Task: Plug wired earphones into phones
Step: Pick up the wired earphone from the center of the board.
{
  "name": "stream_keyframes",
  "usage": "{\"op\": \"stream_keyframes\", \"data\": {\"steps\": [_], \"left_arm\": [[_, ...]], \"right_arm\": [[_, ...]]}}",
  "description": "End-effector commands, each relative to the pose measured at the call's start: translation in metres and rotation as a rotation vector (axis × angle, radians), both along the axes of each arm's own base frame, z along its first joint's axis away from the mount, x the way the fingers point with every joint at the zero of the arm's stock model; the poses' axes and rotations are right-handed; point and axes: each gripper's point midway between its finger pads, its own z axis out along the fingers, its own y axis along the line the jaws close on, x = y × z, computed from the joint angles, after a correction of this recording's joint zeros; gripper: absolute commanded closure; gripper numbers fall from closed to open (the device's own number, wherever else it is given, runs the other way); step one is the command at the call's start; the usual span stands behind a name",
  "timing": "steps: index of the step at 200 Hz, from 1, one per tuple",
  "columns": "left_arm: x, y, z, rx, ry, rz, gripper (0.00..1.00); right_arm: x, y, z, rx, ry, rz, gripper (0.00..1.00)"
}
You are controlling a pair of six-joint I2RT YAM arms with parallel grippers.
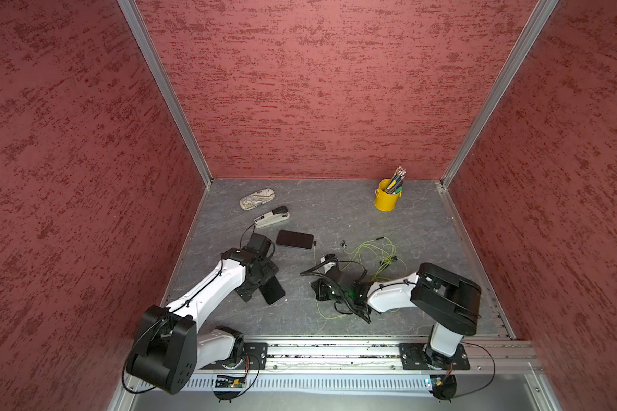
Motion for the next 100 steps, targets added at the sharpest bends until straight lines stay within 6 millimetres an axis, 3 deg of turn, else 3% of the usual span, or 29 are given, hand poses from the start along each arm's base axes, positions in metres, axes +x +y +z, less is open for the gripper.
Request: {"op": "stream_keyframes", "data": {"steps": [1,58,100], "left_arm": [[0.0,-0.001,-0.006,-0.003,0.013,0.006,0.0],[0.004,-0.021,-0.017,-0.003,0.056,-0.019,0.01],[0.005,-0.025,-0.025,0.008,0.08,-0.006,0.0]], "right_arm": [[0.005,0.004,0.004,0.009,-0.015,-0.017,0.86],[0.005,0.005,0.012,0.016,-0.025,-0.011,0.92],[0.005,0.003,0.02,0.024,-0.041,-0.008,0.92]]}}
